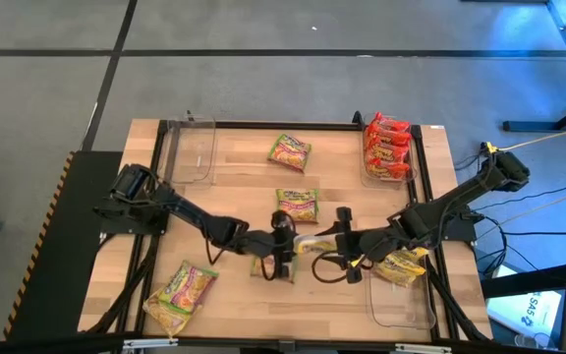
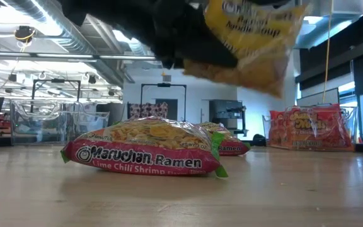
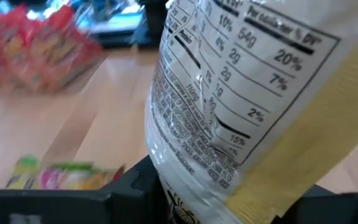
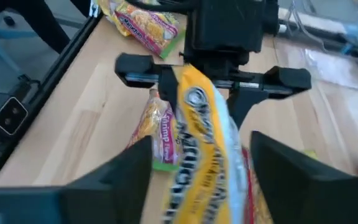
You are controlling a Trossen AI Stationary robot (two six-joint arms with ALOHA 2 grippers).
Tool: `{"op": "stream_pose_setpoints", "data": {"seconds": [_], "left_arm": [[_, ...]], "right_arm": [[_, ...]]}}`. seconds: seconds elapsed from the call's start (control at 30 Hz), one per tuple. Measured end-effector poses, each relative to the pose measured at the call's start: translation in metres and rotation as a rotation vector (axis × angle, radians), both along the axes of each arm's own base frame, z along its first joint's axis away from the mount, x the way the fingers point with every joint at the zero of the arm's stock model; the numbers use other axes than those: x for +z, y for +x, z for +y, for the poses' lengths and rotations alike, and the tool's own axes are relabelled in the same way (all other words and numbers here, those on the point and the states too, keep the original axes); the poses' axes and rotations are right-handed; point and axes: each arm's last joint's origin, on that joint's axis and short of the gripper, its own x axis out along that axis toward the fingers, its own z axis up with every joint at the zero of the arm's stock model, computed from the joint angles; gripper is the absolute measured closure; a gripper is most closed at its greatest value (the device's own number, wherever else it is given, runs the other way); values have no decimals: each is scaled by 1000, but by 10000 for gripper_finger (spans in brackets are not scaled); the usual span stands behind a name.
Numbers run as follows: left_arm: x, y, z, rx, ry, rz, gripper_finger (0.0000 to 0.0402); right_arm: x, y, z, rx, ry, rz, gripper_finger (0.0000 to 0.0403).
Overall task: Sort Maruchan noodles
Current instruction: Put the yellow noodle pack into the bottom transparent bin
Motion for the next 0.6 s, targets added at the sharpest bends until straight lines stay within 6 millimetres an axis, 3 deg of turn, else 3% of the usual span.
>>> {"op": "stream_pose_setpoints", "data": {"seconds": [0.13, 0.27, 0.37, 0.6], "left_arm": [[-5, -1, 7, 79, -33, 41, 256], [-5, 0, 11, 103, -49, 37, 256], [-6, 0, 13, 108, -48, 45, 256], [-6, 0, 13, 104, -46, 46, 256]], "right_arm": [[-7, 0, -1, -37, -12, 45, 96], [-23, 11, -5, -146, -108, 76, 61], [-32, 20, -15, -221, -131, 96, 55], [-48, 33, -26, -181, -43, 191, 75]]}}
